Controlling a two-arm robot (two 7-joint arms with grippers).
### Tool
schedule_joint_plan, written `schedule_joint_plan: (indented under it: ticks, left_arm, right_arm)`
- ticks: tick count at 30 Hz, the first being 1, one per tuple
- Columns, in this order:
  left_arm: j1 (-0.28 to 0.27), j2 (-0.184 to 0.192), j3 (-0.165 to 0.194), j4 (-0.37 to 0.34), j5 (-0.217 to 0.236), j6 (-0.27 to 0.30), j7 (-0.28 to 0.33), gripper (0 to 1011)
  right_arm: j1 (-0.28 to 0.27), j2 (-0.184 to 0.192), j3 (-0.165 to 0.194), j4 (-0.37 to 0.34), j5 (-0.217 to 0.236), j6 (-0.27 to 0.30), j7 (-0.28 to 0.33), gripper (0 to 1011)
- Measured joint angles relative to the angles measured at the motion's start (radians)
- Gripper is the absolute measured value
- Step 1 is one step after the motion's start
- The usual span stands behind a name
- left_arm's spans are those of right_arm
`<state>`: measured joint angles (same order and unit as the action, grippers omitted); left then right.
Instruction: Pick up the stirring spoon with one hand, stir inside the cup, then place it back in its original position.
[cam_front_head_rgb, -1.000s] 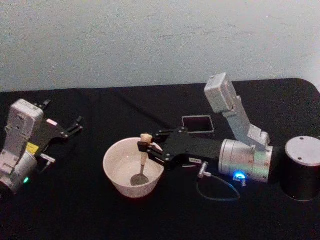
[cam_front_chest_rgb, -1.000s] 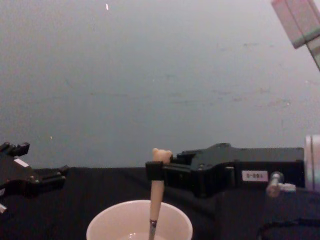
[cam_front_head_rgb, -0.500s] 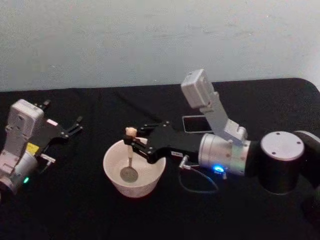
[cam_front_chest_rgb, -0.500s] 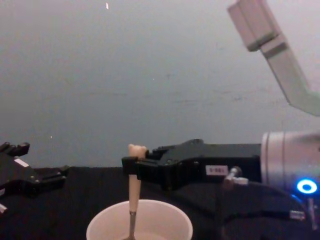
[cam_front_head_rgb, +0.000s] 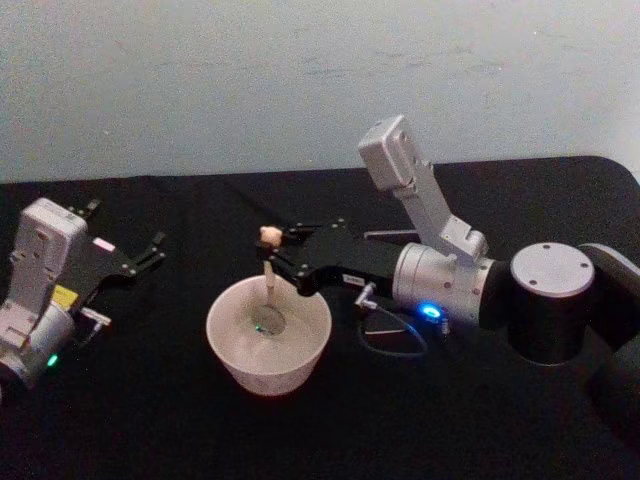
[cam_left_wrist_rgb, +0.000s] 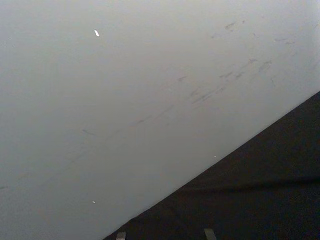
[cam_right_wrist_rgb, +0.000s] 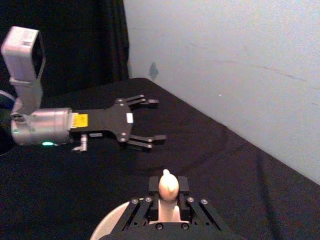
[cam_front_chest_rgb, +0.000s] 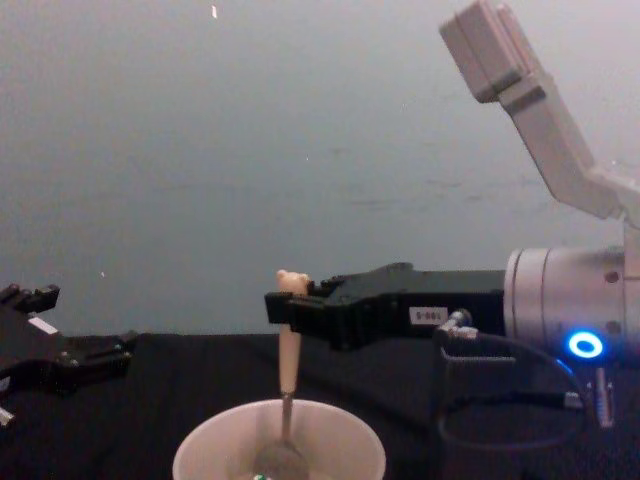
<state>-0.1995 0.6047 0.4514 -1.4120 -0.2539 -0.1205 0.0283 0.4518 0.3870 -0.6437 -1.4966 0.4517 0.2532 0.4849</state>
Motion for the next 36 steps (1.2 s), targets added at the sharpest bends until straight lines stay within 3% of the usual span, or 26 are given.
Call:
schedule_joint_plan:
  ticks: [11, 21, 36]
  left_arm:
    - [0.0, 0.0, 0.0, 0.0, 0.0, 0.0, 0.0, 1001]
    - [0.0, 0.0, 0.0, 0.0, 0.0, 0.0, 0.0, 1001]
    - [0.0, 0.0, 0.0, 0.0, 0.0, 0.0, 0.0, 1001]
  right_arm:
    - [-0.014, 0.03, 0.029, -0.007, -0.004, 0.001, 0.011, 213]
    - [-0.068, 0.087, 0.045, -0.097, 0.032, 0.018, 0.043, 213]
    - [-0.07, 0.101, 0.04, -0.125, 0.065, 0.032, 0.035, 213]
